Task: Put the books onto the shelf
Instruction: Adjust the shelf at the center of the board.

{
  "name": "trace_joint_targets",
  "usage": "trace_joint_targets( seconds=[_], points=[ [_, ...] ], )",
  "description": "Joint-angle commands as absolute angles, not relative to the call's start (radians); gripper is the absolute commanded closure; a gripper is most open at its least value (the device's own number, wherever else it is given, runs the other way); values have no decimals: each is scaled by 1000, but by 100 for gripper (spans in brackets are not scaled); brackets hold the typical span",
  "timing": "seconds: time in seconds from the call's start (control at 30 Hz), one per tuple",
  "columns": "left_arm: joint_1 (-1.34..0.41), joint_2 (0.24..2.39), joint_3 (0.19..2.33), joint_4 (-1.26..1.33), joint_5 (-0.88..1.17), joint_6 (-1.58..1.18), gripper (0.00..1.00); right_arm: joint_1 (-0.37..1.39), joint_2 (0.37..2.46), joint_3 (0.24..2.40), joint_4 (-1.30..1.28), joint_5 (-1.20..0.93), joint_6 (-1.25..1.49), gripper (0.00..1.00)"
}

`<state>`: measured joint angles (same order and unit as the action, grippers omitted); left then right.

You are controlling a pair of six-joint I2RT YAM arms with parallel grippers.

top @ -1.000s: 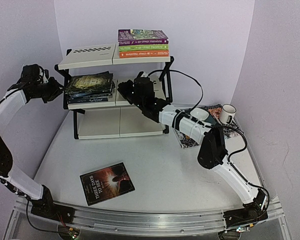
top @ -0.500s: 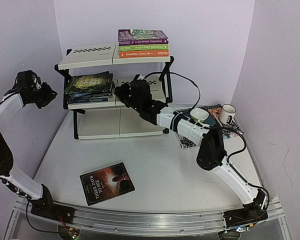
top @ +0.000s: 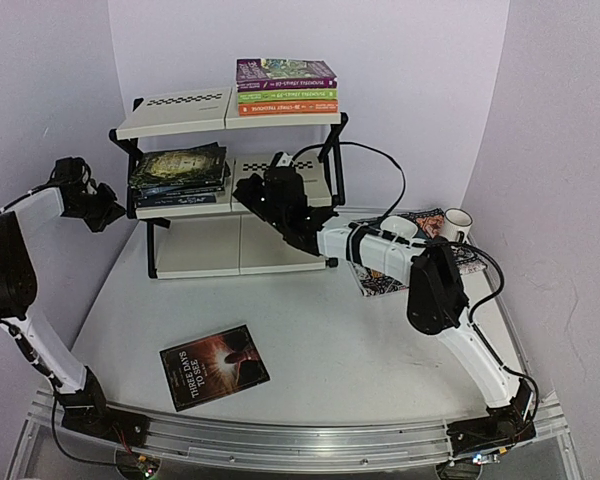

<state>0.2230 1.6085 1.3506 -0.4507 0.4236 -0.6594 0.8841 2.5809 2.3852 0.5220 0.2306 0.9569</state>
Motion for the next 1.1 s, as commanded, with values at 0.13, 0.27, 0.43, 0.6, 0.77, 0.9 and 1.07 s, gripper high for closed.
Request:
trace_joint_targets(
  seconds=[0.13, 0.27, 0.43, 0.6, 0.77, 0.9, 1.07],
  points=[
    [210, 1641, 1408, -383, 574, -681, 100, 870, 2437, 2235, 591, 307, 919, 100],
    [185, 1625, 1401, -381, 581, -671, 100, 864, 2428, 2227, 591, 303, 921, 100],
    [156, 1600, 1369, -382, 571, -667, 100, 857, 2451, 2274, 585, 285, 930, 100],
    [115, 1569, 1331, -381, 567, -669, 100, 846, 2480, 2330, 562, 264, 948, 100],
    [67, 1555, 1317, -382, 551, -669, 100, 836, 2484, 2340, 560, 254, 964, 100],
    [53, 1544, 1306, -382, 550, -678, 100, 828, 2485, 2343, 553, 230, 986, 100],
    [33, 1516, 1279, -382, 549, -690, 100, 825, 2486, 2341, 547, 217, 1008, 100]
  ],
)
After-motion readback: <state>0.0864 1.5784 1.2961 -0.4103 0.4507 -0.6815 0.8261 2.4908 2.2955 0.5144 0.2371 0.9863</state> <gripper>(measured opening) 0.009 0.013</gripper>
